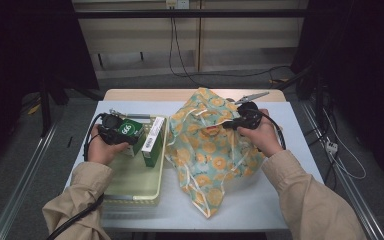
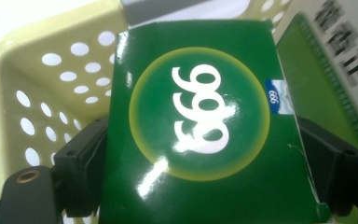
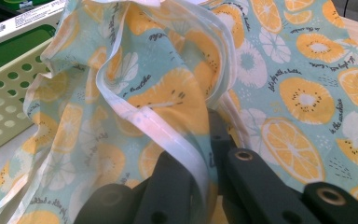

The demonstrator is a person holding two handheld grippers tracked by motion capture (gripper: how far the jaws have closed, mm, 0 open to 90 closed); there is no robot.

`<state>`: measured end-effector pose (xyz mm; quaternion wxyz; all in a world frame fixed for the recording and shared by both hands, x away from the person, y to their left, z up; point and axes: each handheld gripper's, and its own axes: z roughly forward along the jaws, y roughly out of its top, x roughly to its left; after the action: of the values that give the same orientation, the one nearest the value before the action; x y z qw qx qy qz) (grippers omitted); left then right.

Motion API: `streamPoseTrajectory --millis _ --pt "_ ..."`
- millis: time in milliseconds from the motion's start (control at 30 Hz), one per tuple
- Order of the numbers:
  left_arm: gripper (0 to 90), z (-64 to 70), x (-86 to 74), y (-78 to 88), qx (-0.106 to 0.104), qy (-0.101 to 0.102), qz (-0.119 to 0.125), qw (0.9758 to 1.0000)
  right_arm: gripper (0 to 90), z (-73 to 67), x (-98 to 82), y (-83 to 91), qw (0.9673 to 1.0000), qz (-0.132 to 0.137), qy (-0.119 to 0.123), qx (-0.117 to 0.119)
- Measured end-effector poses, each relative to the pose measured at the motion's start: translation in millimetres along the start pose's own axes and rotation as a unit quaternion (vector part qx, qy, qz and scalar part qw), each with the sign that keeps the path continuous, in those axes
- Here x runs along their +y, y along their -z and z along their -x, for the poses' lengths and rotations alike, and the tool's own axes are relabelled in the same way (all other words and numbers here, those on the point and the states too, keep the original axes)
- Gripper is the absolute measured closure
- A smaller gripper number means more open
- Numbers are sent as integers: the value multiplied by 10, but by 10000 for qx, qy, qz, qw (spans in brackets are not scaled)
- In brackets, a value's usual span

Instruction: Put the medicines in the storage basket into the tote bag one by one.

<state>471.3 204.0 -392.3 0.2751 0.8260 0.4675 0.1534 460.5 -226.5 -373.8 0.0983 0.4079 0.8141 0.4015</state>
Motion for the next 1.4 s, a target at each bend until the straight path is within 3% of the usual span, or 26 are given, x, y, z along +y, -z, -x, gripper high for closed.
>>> streamPoseTrajectory --millis 467,700,800,1000,1100,1400 --pt "168 5 256 584 -309 39 444 9985 895 5 -2 -7 10000 6 -9 -23" --pt "169 157 455 764 -538 -184 693 9960 895 6 -4 -12 10000 13 -15 -21" --pt "169 262 528 807 -680 -195 900 9934 896 4 -2 -8 10000 9 -14 -16" --pt "169 497 646 853 -995 -369 1092 9883 895 7 -2 -2 10000 10 -54 0" --pt "169 649 707 864 -1079 -548 1145 9860 895 15 0 1 10000 23 -64 -10" --pt "169 1118 803 791 -1481 -992 1239 9762 895 10 6 19 10000 48 -78 -8"
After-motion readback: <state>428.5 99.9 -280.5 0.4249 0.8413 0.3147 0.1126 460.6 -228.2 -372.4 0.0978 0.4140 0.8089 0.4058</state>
